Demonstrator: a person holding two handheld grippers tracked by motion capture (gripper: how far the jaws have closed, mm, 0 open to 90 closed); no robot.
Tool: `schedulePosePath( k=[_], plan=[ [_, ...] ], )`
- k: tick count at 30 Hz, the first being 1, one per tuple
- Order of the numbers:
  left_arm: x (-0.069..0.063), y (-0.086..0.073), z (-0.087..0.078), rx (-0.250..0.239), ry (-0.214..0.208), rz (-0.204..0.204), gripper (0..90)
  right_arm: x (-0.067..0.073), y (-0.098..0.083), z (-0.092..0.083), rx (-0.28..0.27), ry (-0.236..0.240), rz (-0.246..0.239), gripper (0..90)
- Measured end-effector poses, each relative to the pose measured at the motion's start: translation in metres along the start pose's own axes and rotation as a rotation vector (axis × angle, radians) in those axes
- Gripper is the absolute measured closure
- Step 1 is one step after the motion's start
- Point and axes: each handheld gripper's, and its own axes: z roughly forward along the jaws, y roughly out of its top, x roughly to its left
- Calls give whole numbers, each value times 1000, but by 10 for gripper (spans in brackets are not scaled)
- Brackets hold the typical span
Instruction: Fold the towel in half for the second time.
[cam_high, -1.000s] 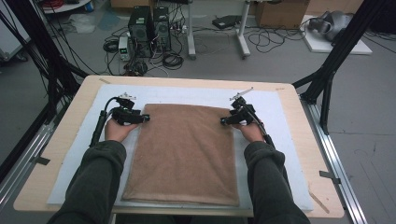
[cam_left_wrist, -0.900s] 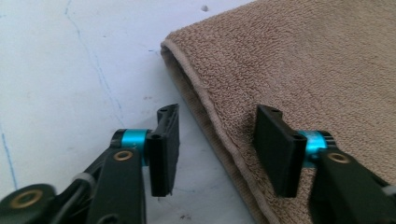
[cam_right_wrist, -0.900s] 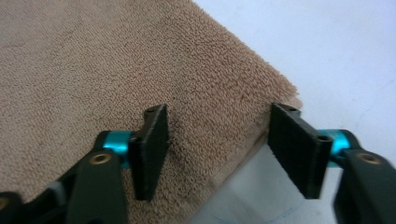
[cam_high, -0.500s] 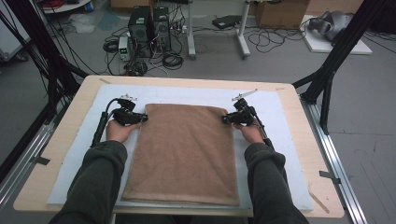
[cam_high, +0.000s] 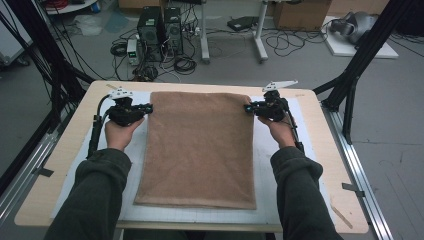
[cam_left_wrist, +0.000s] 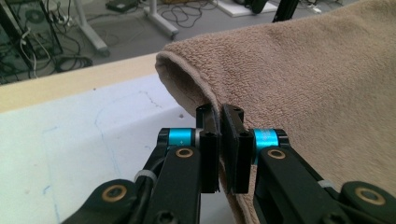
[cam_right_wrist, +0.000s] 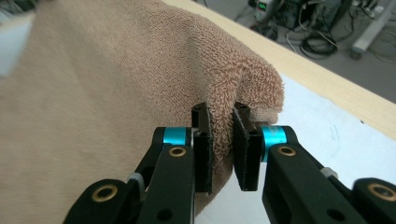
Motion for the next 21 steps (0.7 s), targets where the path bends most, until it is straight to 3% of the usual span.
schedulePosePath(
  k=[4, 6, 8, 9, 11, 18, 21],
  plan=[
    [-9, -11, -20, -3, -19, 26, 852, 16, -3, -12, 14, 37, -26, 801],
    [-16, -22, -30, -1, -25, 48, 852, 24, -9, -19, 0, 66, -15, 800],
    [-20, -31, -37, 10, -37, 48, 852, 33, -13, -23, 50, 93, -24, 795],
    [-23, -37, -41, 24, -42, 65, 852, 39, -18, -25, 50, 102, -35, 795],
    [-27, -48, -49, 41, -80, 51, 851, 47, -29, -26, 86, 129, -35, 794],
    [-46, -83, -69, 101, -126, 118, 851, 72, -75, -29, 117, 181, -29, 795],
    [-51, -98, -73, 131, -154, 129, 848, 76, -94, -27, 129, 195, -5, 794]
  ],
)
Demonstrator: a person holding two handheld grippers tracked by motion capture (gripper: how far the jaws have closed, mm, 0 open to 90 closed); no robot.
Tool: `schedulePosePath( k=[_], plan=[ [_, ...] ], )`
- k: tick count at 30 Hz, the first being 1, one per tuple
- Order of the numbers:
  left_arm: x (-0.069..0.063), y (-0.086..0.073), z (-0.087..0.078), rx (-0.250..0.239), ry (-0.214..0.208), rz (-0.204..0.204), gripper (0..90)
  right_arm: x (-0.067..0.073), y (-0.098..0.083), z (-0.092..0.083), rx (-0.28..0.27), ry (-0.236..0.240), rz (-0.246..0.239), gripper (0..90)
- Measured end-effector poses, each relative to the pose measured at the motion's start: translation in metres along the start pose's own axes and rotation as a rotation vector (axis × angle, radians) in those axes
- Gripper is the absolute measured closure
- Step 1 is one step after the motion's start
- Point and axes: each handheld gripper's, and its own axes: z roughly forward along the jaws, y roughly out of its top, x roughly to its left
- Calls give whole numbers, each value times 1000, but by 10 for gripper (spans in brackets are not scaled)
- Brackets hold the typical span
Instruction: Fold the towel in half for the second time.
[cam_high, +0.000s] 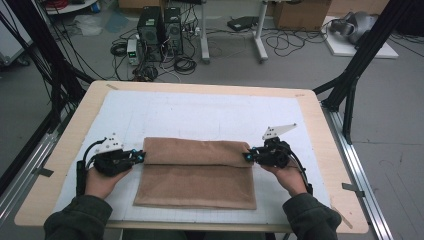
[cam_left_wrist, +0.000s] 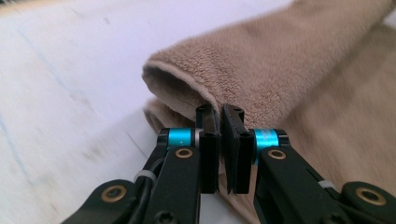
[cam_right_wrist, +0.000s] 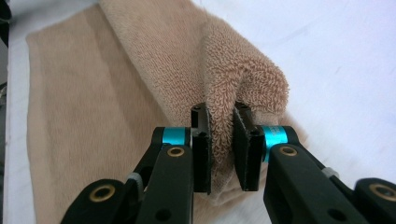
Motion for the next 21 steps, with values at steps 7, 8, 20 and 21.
schedulePosePath(
  k=[7, 8, 20, 21],
  plan=[
    [3, -10, -4, 42, 2, -22, 698, -1, -13, 0, 11, 8, 18, 634],
    [5, -9, -6, 42, 0, -32, 626, -2, -11, -3, 9, -13, 14, 561],
    [29, 29, 11, 50, -11, -88, 338, -17, 20, -10, -16, -68, 3, 339],
    [31, 30, 15, 57, -22, -97, 334, -18, 22, -5, -7, -46, 4, 338]
  ],
)
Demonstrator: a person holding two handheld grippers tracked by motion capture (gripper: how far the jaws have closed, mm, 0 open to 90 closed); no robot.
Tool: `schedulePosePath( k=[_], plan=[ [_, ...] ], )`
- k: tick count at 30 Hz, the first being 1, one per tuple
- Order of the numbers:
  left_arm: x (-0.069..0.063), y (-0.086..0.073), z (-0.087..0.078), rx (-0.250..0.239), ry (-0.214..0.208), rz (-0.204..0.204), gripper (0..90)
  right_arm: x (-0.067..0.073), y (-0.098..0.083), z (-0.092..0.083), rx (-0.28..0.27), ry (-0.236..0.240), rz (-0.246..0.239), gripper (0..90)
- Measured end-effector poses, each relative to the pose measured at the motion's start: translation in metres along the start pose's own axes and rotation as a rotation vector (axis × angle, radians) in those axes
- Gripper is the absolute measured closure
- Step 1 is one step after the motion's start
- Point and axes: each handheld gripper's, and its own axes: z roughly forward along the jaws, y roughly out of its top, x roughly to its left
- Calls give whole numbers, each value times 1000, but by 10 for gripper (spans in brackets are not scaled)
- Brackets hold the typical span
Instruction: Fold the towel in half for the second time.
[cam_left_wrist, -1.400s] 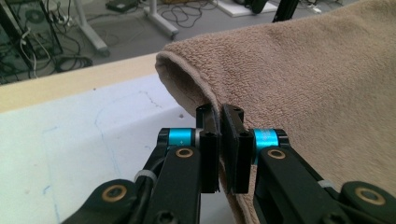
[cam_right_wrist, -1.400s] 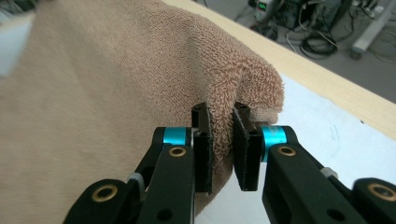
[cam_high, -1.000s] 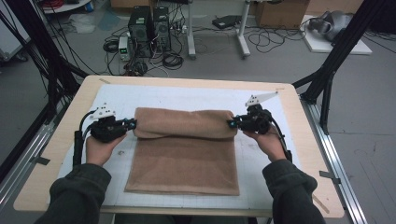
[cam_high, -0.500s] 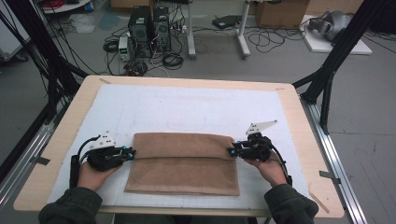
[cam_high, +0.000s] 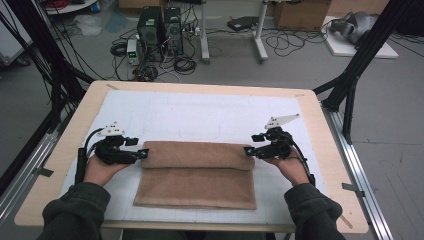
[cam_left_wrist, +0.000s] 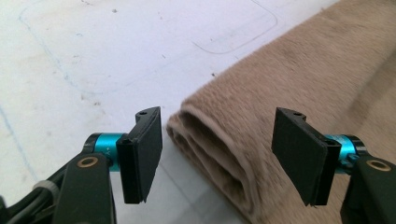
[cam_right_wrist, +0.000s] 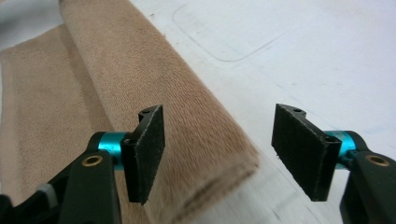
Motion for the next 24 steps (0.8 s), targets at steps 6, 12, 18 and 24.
schedulePosePath(
  k=[6, 12, 18, 24],
  plan=[
    [7, 0, 22, 33, -88, -48, 556, -6, -2, 27, 90, 96, 21, 451],
    [-9, 1, 1, -28, -95, 38, 827, 12, 4, 13, 71, 146, -95, 777],
    [-35, -15, -38, -71, -114, 101, 811, 43, 4, -10, 18, 158, -168, 774],
    [-50, -35, -66, -79, -118, 118, 528, 68, -10, -24, -21, 217, -188, 655]
  ],
)
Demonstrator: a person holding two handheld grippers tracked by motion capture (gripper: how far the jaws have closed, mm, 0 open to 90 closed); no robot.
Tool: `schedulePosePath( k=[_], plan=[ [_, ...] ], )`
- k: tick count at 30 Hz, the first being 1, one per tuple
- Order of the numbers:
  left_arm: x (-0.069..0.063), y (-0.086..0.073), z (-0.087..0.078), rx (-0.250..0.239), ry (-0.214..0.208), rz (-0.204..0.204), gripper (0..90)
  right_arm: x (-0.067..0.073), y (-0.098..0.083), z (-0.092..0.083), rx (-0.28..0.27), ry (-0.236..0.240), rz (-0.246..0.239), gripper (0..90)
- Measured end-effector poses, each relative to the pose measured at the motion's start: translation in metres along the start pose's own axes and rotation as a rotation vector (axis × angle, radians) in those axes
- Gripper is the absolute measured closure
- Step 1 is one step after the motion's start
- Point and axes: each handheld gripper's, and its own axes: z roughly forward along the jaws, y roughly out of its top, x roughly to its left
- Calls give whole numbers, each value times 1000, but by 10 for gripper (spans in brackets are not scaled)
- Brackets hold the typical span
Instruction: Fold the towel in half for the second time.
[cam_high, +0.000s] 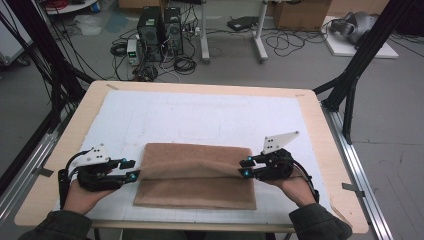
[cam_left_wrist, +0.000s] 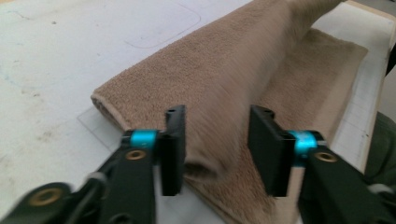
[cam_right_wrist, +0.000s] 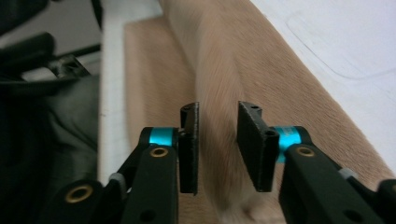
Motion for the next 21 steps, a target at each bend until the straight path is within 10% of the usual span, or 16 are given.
schedulePosePath(
  k=[5, 15, 21],
  plan=[
    [-2, 5, 2, 5, -13, 9, 503, 1, 1, -5, -15, -35, -6, 636],
    [-14, -28, 38, 157, -9, 34, 601, 10, -33, 31, 153, 8, -7, 599],
    [-25, -39, 42, 140, 16, 55, 729, 14, -54, 38, 164, -16, 17, 664]
  ],
)
